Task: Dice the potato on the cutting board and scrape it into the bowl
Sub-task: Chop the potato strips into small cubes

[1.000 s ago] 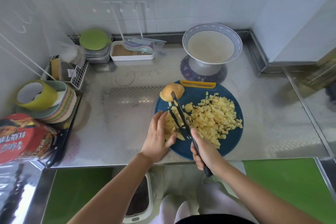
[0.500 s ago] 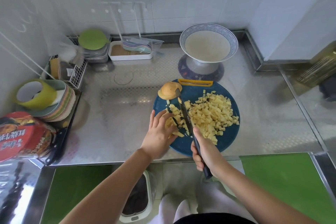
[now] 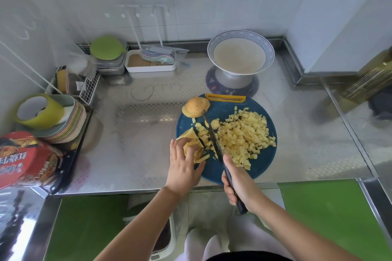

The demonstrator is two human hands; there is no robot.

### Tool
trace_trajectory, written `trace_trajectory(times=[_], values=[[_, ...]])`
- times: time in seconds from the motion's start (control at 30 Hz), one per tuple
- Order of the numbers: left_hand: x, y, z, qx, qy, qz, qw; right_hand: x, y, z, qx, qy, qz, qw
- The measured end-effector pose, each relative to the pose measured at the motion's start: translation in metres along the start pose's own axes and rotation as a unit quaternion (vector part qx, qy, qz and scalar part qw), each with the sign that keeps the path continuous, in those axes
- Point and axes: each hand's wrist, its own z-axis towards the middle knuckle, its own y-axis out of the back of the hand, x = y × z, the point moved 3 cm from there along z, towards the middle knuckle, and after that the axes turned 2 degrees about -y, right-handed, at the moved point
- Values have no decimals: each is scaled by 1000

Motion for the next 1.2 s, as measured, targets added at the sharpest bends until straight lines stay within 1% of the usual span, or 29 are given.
trace_trajectory(times=[0.1,0.17,0.23,0.33,0.47,0.7,0.8,0.87,1.03,1.2], values=[[3,4,5,6,40,-39,998,-2,-2,-1,5,0,-7,1000],[6,5,6,28,80,-68,994,-2,-4,-1,4,14,-21,1000],[9,2,4,56,97,-64,992,0,-6,-1,4,31,-43,999],[9,-3,1,90,105,-43,989,0,-11,1,3,36,-64,997],[9,-2,1,90,112,-46,989,0,-16,6,-2,38,-90,995],[11,-6,2,107,110,-12,988,4,-18,6,-24,42,-123,991],[12,-6,2,114,112,-2,987,5,-19,6,-29,26,-133,990],[12,-6,2,116,109,3,987,7,-20,6,-18,7,-134,991],[12,-7,3,129,118,16,985,26,-16,0,34,-84,-120,989],[12,-7,5,126,117,20,985,42,-15,-1,17,-114,-164,980]])
